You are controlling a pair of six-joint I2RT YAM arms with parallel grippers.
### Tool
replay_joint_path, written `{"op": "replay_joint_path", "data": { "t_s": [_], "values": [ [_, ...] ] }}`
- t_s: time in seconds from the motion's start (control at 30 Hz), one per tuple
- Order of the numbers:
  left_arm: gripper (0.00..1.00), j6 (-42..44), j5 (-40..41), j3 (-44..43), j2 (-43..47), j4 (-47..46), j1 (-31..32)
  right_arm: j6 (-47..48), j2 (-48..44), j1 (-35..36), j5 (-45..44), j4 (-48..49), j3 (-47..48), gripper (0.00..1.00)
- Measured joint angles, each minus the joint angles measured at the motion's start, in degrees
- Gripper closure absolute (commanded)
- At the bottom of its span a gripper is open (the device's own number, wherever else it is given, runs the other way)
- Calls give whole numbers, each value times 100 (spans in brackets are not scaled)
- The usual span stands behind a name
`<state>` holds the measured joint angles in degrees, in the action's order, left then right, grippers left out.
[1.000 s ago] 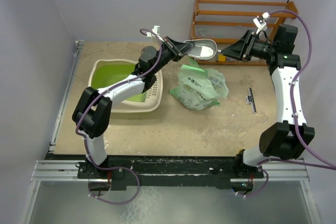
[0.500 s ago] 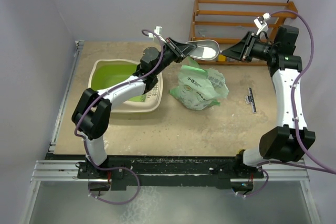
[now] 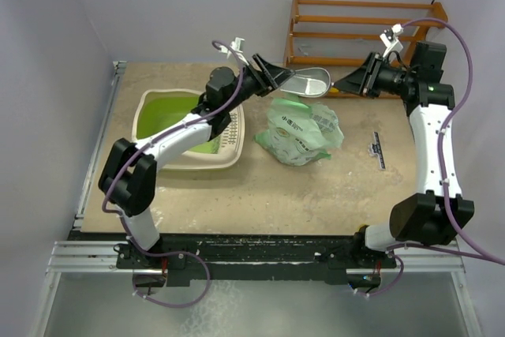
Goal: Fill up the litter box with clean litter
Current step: Adjust the spatula.
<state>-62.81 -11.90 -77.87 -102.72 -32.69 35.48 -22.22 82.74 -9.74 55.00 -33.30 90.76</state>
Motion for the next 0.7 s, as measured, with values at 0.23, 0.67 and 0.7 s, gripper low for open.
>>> {"op": "replay_joint_path", "data": {
  "t_s": [0.23, 0.67, 0.7],
  "values": [
    [31, 1123, -190, 59, 798, 533, -369, 208, 26, 2, -254, -348, 326, 100],
    [26, 3930, -2000, -1316, 629, 2570, -669, 1777, -291, -22, -1799, -2046, 1690, 100],
    [26, 4127, -2105, -1390, 595, 2815, -708, 1915, -402, -35, -1996, -2203, 1648, 100]
  ]
}}
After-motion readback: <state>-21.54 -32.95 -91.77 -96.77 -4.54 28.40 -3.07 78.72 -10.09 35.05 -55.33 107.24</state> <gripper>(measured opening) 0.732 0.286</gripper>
